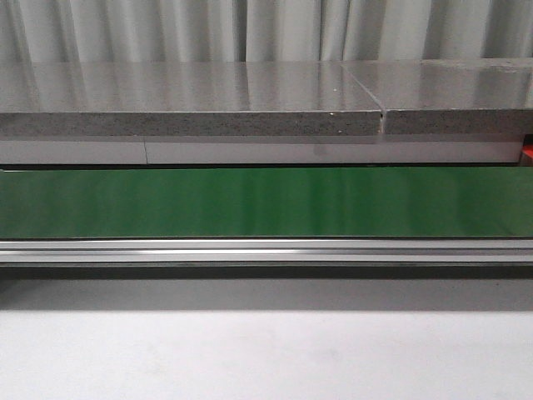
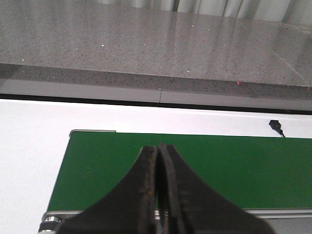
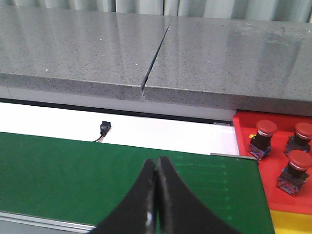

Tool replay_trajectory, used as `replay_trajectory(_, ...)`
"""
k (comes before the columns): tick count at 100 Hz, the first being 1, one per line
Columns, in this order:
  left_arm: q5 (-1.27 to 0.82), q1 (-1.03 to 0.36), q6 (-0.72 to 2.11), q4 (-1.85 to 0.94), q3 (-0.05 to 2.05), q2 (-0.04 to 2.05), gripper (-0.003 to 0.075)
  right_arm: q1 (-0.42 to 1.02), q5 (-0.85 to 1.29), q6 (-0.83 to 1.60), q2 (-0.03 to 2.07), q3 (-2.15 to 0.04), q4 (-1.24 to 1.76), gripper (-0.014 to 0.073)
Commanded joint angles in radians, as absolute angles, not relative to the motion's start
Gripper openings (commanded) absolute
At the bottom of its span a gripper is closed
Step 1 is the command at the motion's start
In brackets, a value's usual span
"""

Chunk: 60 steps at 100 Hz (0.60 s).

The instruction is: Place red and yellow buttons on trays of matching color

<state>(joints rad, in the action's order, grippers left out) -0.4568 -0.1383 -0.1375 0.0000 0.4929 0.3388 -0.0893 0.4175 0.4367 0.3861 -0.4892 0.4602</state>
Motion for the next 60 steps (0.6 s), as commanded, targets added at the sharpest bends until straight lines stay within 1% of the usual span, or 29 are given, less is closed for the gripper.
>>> replay_trajectory(1, -0.384, -0.144, -0.140, -0.009, 0.522, 0.346, -0.0019, -0.068, 0.345, 0.446, 0.395, -0.515, 0.472, -0.0067)
replay_trajectory(12, -0.384, -0.144, -0.140, -0.009, 0.522, 0.346, -0.0019, -0.028, 0.342, 0.445, 0.394, -0.515, 0.456, -0.0067)
replay_trajectory(26, -0.384, -0.144, -0.140, -0.009, 0.522, 0.346, -0.0019, 0.031, 0.316, 0.405, 0.394, -0.496, 0.363, -0.0067)
replay_trajectory(42, -0.384, -0.144, -0.140, -0.009, 0.522, 0.346, -0.0019, 0.086, 0.151, 0.241, 0.372, -0.403, 0.250, -0.0067)
replay_trajectory(50, -0.384, -0.144, -0.140, -0.009, 0.522, 0.346, -0.0019, 0.087, 0.059, 0.211, 0.372, -0.336, 0.257, -0.0067)
replay_trajectory(60, -0.384, -0.144, -0.140, -0.009, 0.522, 0.346, -0.0019, 0.087, 0.017, 0.209, 0.372, -0.283, 0.268, -0.0067)
